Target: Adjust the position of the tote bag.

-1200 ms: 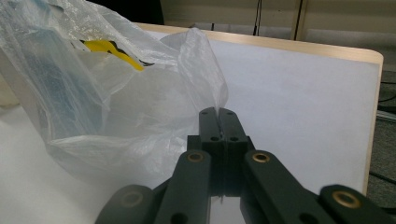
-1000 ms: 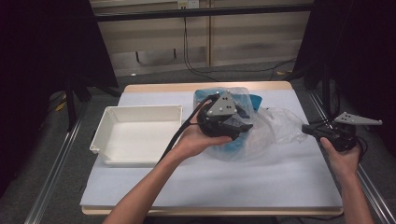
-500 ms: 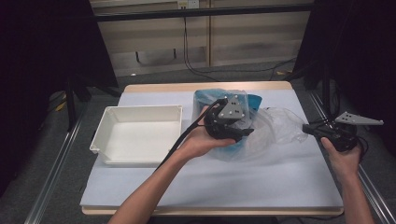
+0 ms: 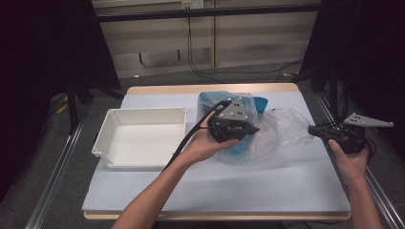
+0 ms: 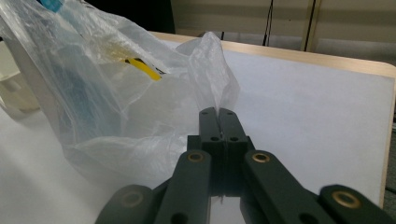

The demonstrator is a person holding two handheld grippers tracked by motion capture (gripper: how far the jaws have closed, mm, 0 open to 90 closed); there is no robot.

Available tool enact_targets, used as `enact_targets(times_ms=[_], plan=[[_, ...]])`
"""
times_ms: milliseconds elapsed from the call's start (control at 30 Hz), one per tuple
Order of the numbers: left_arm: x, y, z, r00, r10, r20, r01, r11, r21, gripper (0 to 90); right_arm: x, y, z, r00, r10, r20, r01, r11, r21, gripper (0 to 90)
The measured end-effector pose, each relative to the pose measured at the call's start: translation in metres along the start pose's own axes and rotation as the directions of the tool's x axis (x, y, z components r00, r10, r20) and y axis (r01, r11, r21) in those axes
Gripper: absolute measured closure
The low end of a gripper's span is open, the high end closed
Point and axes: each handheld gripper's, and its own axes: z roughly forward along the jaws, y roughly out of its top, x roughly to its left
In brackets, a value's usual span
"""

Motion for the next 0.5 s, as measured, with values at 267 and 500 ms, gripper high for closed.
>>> enact_targets(times_ms=[267, 500], plan=[[0.003, 0.007, -0.020, 0.9998, -0.008, 0.018, 0.009, 0.9984, -0.055, 86.5, 0.006, 0.006, -0.002, 0.9998, -0.010, -0.016, 0.010, 0.9997, -0.023, 90.0], [0.007, 0.009, -0.039, 0.9997, -0.023, -0.007, 0.022, 0.9946, -0.102, 87.2, 0.010, 0.011, -0.005, 0.9997, -0.016, -0.016, 0.015, 0.9988, -0.046, 90.0]])
